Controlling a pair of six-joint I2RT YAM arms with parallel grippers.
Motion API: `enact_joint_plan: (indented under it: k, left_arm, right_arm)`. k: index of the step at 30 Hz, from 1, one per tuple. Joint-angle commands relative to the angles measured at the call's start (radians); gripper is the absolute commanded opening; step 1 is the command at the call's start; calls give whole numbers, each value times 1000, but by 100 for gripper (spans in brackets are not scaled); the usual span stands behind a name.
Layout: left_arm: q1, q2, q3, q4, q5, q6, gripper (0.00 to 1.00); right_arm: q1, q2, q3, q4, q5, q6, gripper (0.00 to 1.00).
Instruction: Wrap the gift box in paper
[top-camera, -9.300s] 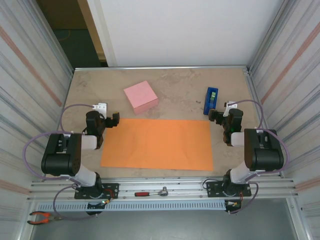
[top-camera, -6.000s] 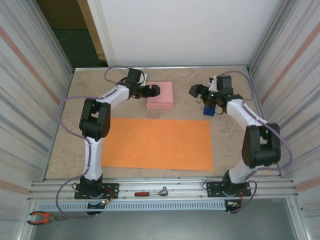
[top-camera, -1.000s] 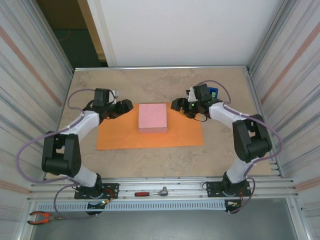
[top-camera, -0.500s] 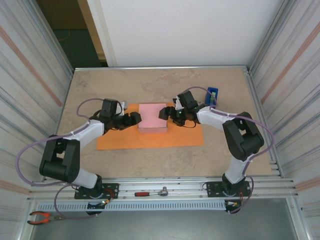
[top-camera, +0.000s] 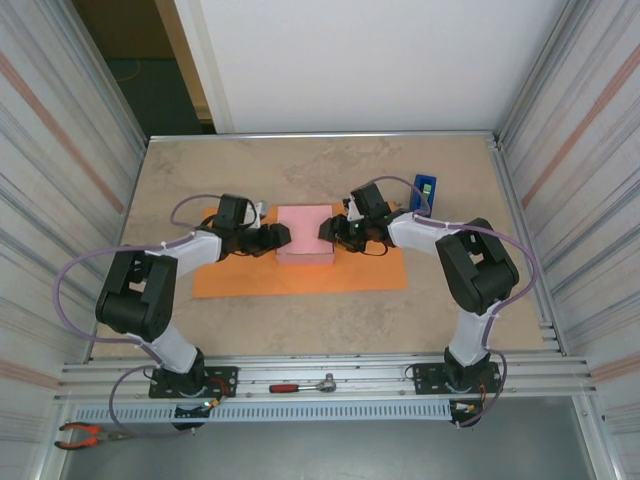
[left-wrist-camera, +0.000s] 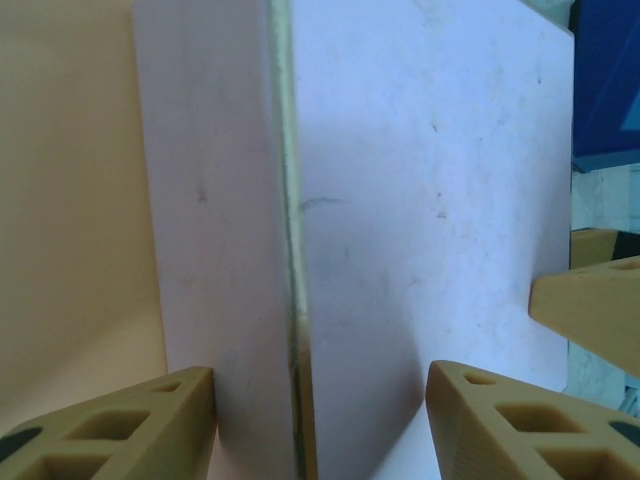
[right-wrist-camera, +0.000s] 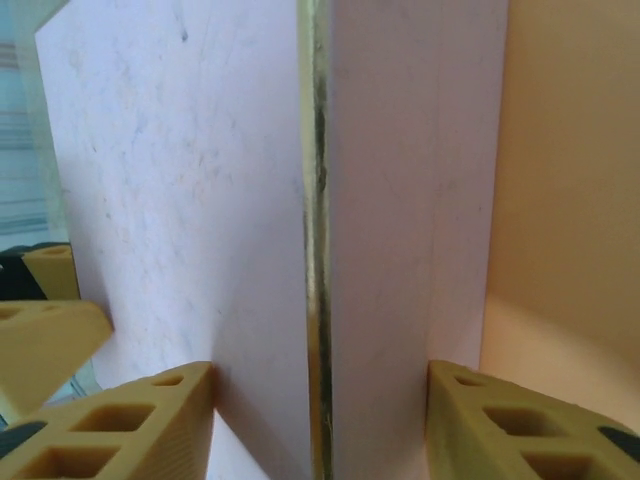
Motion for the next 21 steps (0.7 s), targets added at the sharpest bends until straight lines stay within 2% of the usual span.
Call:
enact_joint_plan:
  k: [1,5,12,21]
  left_arm:
    - [-19,-9,31,6,39,-3,56]
    - [-34,-48,18,1,39,-12,56]
    - [-62,-112,-5,-17,17,-15,56]
    - [-70,-110,-51,-8,-6,-6,57]
  right_arm:
    - [14,-15,2,13,-24,11,41]
    - [18,-61,-26,16,-19,14,36]
    - [21,-125,-82,31,-1,28,35]
    - [19,-108,-132,66,10,43,35]
